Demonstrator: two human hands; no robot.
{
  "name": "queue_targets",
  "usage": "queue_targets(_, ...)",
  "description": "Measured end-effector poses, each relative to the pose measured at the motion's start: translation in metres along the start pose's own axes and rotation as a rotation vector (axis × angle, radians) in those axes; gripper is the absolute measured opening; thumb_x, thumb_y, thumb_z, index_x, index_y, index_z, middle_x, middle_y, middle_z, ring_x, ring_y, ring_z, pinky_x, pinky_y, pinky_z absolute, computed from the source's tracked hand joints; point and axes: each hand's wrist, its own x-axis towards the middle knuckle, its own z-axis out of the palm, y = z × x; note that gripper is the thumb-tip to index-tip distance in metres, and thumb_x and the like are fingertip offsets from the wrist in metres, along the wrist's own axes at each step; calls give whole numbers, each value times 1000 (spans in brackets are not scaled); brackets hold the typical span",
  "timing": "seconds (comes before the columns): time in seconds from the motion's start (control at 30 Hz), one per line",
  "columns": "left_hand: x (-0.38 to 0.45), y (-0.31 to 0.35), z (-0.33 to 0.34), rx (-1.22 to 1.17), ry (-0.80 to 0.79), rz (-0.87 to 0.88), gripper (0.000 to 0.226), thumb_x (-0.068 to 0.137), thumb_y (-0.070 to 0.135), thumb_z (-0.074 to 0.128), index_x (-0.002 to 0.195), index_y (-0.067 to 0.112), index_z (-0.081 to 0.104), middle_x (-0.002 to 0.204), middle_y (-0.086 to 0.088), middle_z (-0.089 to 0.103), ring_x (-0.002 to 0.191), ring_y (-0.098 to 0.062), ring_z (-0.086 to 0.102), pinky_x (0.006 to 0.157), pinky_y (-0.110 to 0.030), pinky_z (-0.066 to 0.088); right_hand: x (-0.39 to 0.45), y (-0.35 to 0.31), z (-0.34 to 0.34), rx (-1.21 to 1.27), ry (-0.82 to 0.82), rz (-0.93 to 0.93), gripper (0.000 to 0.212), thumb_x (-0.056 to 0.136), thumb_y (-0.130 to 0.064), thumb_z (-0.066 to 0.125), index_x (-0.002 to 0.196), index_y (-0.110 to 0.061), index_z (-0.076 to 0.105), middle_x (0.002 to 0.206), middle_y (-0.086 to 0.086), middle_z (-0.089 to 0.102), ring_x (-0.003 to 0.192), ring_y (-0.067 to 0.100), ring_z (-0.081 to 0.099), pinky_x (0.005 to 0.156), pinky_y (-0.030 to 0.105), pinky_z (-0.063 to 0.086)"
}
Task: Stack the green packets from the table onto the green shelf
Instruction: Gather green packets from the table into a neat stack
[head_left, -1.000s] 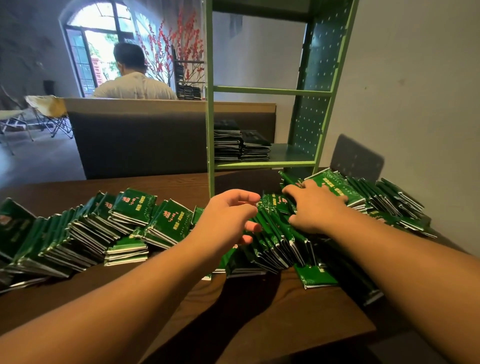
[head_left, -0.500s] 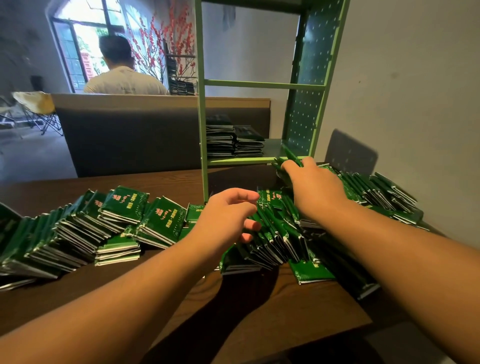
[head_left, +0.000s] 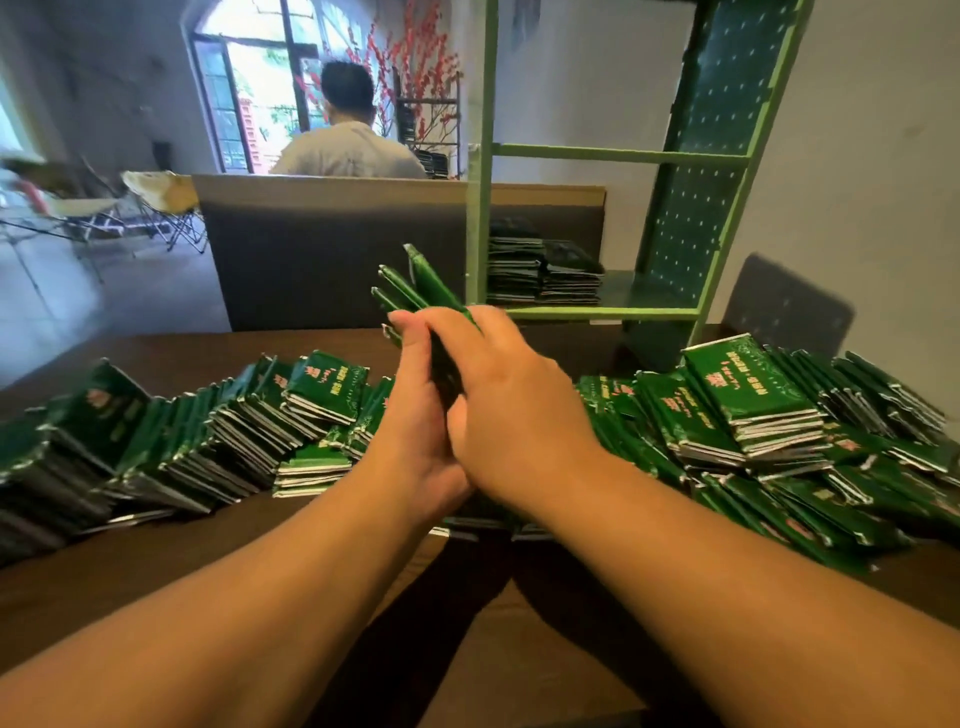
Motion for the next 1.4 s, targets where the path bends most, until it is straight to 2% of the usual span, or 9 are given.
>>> queue_targets(0.17, -15, 35, -46, 113, 71, 74, 48, 87, 61, 56, 87, 23, 84, 101, -5, 78, 95, -24, 75, 90, -45, 54, 12, -17, 14, 534, -328, 106, 98, 93, -21, 63, 154, -57, -6, 136, -13, 57, 108, 8, 65, 92, 21, 50)
queue_targets(0.37, -31, 62, -87, 78, 84, 0, 46, 78, 55, 69, 100, 15, 79, 112, -16, 72, 106, -36, 67, 105, -61, 43, 36, -17, 54, 625, -122, 146, 43, 92, -3, 59, 117, -35, 75, 110, -19, 74, 102, -6, 66, 93, 27, 57)
queue_targets(0.57, -28, 76, -110, -56, -115, -98, 59, 81, 55, 72, 125, 15, 68, 131, -15, 64, 120, -35, 59, 112, -60, 36, 38, -14, 79, 419, -25, 254, 36, 88, -23, 78, 121, -33, 68, 139, -13, 46, 90, -18, 61, 76, 6, 50)
queue_targets(0.63, -25, 78, -116, -80, -149, -135, 66, 83, 57, 69, 133, 14, 66, 144, -18, 57, 132, -39, 53, 115, -61, 32, 42, -7, 84, 718, -96, 439, 40, 88, -11, 76, 123, -27, 65, 131, -8, 54, 69, -15, 65, 53, 11, 54)
queue_targets(0.73, -19, 79, -122, -86, -195, -174, 68, 83, 60, 66, 133, 15, 67, 145, -20, 56, 134, -41, 52, 109, -60, 37, 45, 8, 96, 990, 38, 651, 38, 85, 3, 73, 110, -25, 70, 117, 1, 71, 99, 12, 73, 84, 42, 62)
queue_targets(0.93, -12, 71, -124, -58, -100, -74, 39, 87, 41, 61, 103, 11, 81, 111, -17, 74, 101, -36, 72, 97, -59, 48, 46, 25, 102, 1472, 253, 898, 28, 95, 1, 57, 108, -22, 66, 110, 15, 75, 99, 34, 74, 84, 60, 58)
queue_targets(1.03, -8, 69, -121, -68, -55, -8, 34, 81, 30, 56, 84, 8, 81, 89, -12, 76, 80, -29, 74, 78, -44, 61, 48, 26, 104, 1471, 248, 866, 27, 94, 2, 59, 108, -20, 67, 110, 15, 76, 104, 33, 73, 94, 55, 56)
queue_targets(1.27, -5, 78, -117, -65, -3, 123, 24, 73, 18, 59, 77, 4, 78, 82, -13, 71, 74, -28, 70, 79, -42, 58, 44, 21, 98, 1630, 180, 827, 24, 96, -5, 56, 109, -23, 64, 85, 2, 77, 68, 15, 74, 52, 28, 56)
queue_targets(1.4, -8, 75, -113, 125, 52, 104, 36, 62, 10, 70, 95, -3, 77, 90, -22, 73, 77, -33, 71, 74, -43, 62, 36, 8, 104, 1596, -43, 737, 63, 73, -7, 70, 132, -24, 57, 101, 7, 79, 90, 23, 77, 69, 40, 61)
